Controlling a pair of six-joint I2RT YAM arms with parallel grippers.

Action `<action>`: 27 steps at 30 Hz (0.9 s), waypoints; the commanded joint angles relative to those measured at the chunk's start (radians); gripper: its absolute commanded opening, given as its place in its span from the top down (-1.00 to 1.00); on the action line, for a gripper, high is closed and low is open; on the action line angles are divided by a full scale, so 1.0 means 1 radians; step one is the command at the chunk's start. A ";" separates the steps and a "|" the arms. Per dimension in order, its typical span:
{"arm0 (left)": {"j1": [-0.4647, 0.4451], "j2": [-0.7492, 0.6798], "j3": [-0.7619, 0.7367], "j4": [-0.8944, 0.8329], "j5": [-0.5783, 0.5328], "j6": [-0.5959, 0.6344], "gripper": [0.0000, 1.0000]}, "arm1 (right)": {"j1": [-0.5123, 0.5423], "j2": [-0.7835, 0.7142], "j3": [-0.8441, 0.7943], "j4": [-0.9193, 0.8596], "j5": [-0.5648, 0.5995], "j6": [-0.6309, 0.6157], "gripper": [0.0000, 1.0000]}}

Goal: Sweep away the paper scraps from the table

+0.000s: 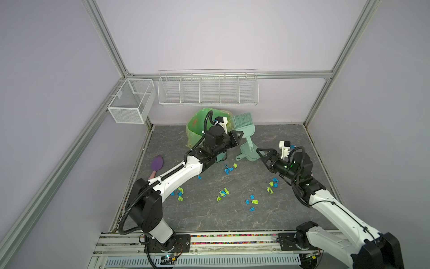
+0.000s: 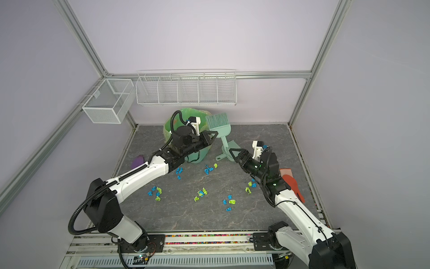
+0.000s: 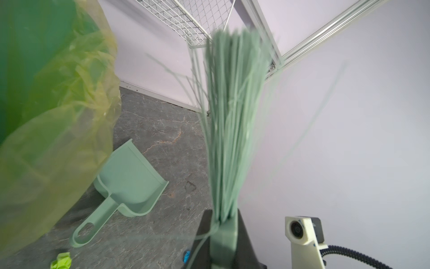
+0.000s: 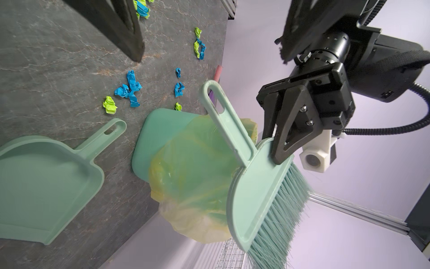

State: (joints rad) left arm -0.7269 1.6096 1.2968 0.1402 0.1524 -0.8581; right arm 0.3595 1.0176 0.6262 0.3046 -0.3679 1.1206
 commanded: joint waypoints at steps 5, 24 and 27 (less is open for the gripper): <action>0.028 0.050 0.005 0.165 0.024 -0.165 1.00 | -0.004 0.060 0.018 0.223 -0.014 0.101 -0.91; 0.051 0.149 -0.024 0.418 0.120 -0.393 1.00 | 0.007 0.162 0.082 0.327 0.017 0.180 -0.25; 0.053 0.158 -0.032 0.443 0.130 -0.412 1.00 | 0.006 0.163 0.080 0.333 0.030 0.170 -0.15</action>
State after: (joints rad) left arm -0.6807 1.7420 1.2846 0.5064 0.2592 -1.2175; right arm 0.3618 1.1744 0.6868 0.6041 -0.3561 1.2690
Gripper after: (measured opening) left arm 0.097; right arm 0.597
